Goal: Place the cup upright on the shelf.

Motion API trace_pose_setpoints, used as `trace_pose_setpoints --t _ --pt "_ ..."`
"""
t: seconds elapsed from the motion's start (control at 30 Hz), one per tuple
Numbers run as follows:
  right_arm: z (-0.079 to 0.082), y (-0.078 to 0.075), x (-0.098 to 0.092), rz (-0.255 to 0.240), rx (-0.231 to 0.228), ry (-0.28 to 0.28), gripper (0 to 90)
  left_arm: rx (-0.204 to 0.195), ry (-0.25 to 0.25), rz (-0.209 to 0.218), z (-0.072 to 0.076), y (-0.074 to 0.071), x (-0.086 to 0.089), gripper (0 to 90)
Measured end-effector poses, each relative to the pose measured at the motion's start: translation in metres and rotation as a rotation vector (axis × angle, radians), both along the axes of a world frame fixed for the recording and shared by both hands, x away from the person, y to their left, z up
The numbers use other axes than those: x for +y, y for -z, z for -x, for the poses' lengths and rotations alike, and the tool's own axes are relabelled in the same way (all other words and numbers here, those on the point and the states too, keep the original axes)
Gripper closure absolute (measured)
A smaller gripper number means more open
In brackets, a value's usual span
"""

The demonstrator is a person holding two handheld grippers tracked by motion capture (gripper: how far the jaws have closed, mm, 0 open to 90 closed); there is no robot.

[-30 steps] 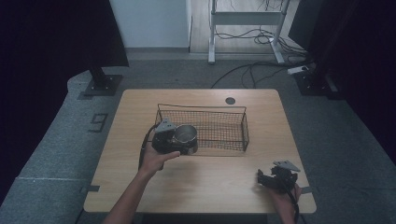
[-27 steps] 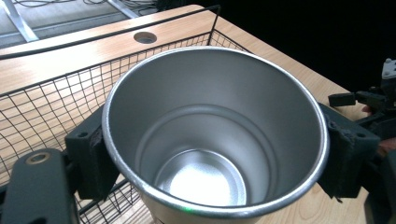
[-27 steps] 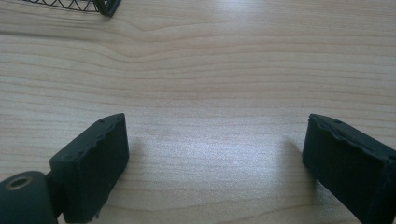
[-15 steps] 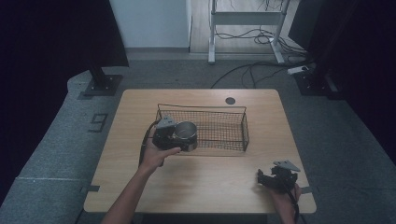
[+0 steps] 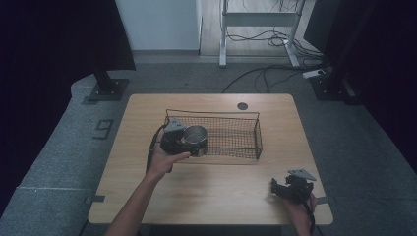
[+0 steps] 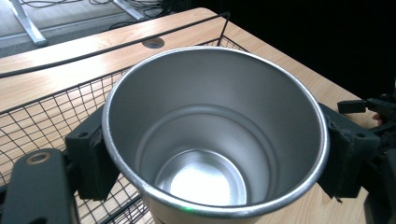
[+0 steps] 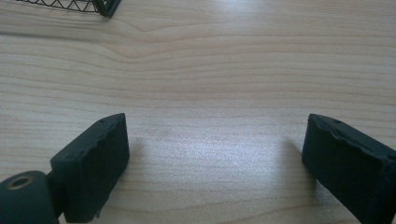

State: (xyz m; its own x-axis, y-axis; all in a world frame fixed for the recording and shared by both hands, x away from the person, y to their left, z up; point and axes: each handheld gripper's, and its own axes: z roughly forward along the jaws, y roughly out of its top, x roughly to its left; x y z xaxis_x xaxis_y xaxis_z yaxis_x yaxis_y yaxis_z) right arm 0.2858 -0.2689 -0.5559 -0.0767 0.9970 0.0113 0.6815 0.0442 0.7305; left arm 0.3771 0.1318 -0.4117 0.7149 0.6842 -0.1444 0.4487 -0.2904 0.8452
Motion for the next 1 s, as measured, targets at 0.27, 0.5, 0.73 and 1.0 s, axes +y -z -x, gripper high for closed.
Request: trace_pose_setpoints --t 0.27,0.5,0.73,1.0 --pt "0.0 0.0 0.0 0.0 0.0 0.001 7.4 -0.004 -0.011 0.0 -0.006 -0.002 0.0 16.3" --pt "0.0 0.0 0.0 0.001 -0.001 0.001 7.4 0.004 -0.017 -0.006 -0.012 -0.002 -0.002 16.3" --pt "0.0 0.0 0.0 0.001 -0.003 0.001 7.7 0.008 -0.024 -0.011 -0.019 -0.004 -0.003 16.3" --pt "0.0 0.0 0.0 0.001 -0.004 0.002 7.8 0.013 -0.026 -0.002 -0.023 -0.004 -0.003 16.4"
